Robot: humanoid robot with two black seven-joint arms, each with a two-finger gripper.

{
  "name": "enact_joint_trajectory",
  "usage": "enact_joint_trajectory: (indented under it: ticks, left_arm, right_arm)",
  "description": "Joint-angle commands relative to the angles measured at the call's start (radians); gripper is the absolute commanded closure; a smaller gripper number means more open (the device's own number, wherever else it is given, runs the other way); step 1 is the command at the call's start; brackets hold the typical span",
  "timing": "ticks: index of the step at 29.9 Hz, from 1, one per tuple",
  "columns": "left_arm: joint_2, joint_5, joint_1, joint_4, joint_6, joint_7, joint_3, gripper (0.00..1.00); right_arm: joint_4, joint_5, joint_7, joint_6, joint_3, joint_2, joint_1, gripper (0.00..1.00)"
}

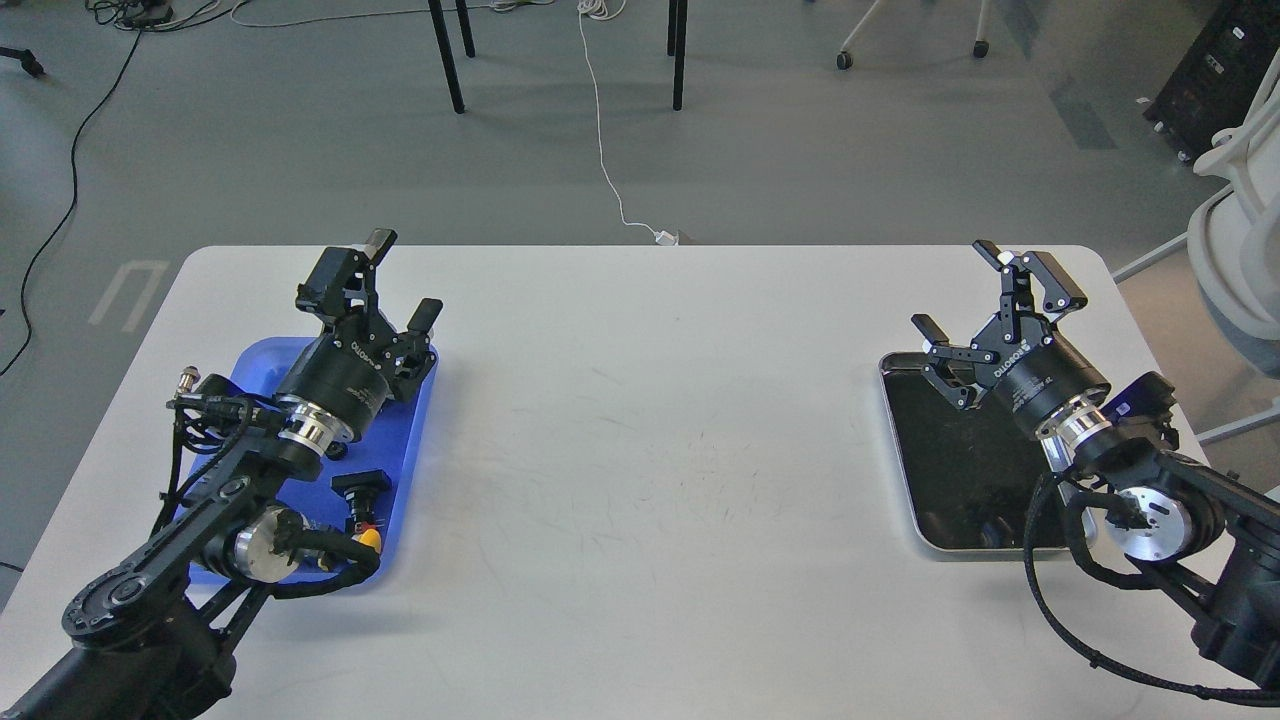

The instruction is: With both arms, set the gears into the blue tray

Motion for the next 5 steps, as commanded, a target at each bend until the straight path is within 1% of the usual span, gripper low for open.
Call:
enact_joint_trajectory:
  ticks: [1, 5]
  left_arm:
    - [-0.007, 0.0, 0.009, 0.002, -0.01, 0.003, -0.012, 0.02]
    - [-0.007, 0.0, 0.024, -0.002, -0.018, 0.006, -0.018, 0.02]
  right_arm:
    - [0.002, 0.0, 0.0, 0.002, 0.003, 0.0, -0.003, 0.01]
    - [0.004, 0.002, 0.0, 0.002, 0.006, 0.009, -0.003, 0.01]
